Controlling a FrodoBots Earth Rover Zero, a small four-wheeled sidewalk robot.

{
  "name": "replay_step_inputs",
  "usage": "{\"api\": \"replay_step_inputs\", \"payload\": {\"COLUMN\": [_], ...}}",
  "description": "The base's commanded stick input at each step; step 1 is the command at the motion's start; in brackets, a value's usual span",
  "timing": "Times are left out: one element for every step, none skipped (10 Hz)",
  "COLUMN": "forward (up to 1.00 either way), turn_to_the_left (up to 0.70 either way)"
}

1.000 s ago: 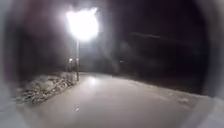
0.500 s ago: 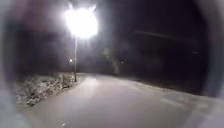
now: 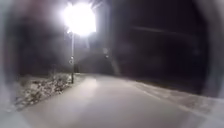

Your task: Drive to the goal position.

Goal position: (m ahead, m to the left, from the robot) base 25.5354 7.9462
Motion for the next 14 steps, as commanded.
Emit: {"api": "replay_step_inputs", "payload": {"forward": [1.0, 1.0, 1.0, 1.0, 1.0, 1.0, 1.0, 1.0, 1.0, 1.0, 1.0, 1.0, 1.0, 1.0], "turn_to_the_left": [0.11, 0.05, 0.05, 0.05, 0.05, 0.06, 0.07, 0.08, 0.13, 0.15, 0.13, 0.05, 0.06, 0.06]}}
